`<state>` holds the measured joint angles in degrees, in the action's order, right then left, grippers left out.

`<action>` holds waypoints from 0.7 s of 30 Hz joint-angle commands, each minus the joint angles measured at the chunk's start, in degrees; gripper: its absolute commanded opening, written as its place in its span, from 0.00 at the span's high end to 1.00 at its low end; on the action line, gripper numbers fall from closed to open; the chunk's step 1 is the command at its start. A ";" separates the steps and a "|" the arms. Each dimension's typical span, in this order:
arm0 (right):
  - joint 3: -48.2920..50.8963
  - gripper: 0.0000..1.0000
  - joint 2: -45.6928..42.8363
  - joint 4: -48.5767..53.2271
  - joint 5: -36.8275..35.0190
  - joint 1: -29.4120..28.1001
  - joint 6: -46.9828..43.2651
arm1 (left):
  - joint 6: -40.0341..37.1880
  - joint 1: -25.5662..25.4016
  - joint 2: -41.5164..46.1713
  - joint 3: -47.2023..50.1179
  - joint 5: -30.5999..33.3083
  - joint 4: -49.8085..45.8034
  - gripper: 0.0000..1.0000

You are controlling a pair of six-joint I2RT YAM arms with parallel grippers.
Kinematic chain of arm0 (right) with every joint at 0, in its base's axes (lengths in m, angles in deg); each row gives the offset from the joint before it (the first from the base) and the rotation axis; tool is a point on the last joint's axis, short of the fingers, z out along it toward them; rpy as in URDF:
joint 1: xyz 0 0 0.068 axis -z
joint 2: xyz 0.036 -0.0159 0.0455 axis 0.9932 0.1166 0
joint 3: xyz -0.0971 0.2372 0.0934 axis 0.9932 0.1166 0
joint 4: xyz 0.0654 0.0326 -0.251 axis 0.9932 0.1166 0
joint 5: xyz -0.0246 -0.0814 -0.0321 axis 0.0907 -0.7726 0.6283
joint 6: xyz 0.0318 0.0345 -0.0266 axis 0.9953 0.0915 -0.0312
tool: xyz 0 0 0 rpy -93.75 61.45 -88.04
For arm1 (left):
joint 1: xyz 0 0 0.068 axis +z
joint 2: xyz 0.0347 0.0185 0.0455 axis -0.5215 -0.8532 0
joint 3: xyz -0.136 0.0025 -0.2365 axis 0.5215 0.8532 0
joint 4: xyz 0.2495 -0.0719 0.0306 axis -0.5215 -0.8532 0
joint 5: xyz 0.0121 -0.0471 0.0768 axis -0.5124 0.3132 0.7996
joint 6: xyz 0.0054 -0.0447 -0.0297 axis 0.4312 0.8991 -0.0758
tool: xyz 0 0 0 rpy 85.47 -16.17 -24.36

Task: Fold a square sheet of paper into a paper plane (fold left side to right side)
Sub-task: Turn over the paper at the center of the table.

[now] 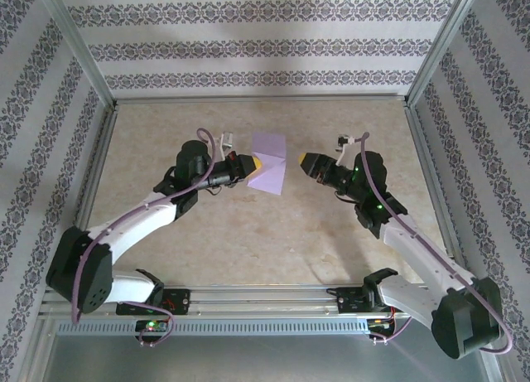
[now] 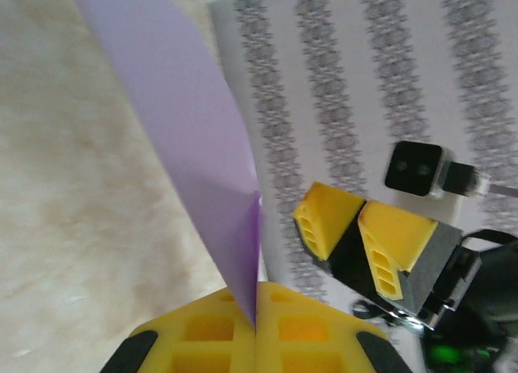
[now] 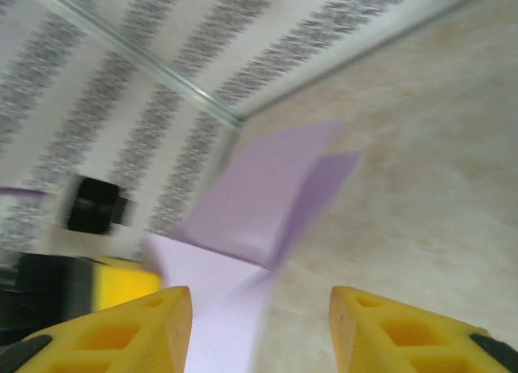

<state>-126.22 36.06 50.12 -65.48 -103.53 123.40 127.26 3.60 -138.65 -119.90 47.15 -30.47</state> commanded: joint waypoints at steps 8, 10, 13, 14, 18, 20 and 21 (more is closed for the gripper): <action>-5.58 0.24 -3.09 38.98 -28.02 2.05 -18.47 | -32.91 -12.62 -5.33 -27.25 42.35 -65.62 1.00; -6.01 0.15 -2.38 41.21 -30.21 2.94 -19.47 | -33.68 -16.22 -9.81 -32.68 51.53 -72.85 1.00; -5.63 0.04 -2.71 42.21 -30.70 4.60 -19.53 | -33.19 -20.72 -16.41 -39.10 62.12 -80.65 1.00; -5.32 0.02 -3.11 42.15 -30.57 5.20 -19.33 | -32.64 -22.08 -18.68 -41.01 65.14 -82.75 1.00; -3.84 0.02 -5.58 41.45 -31.19 6.68 -18.47 | -26.36 -25.87 -29.29 -48.20 75.77 -92.52 1.00; -2.80 0.02 -7.10 40.94 -31.44 7.28 -18.20 | -22.00 -26.97 -35.75 -52.66 78.31 -98.75 1.00; -2.40 0.02 -7.91 40.82 -31.53 7.64 -18.01 | -20.31 -27.75 -39.12 -54.84 79.53 -101.54 1.00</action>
<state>-129.96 30.48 90.07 -94.57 -96.76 105.63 101.10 -22.48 -171.91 -170.08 115.80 -116.96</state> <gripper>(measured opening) 0.981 0.054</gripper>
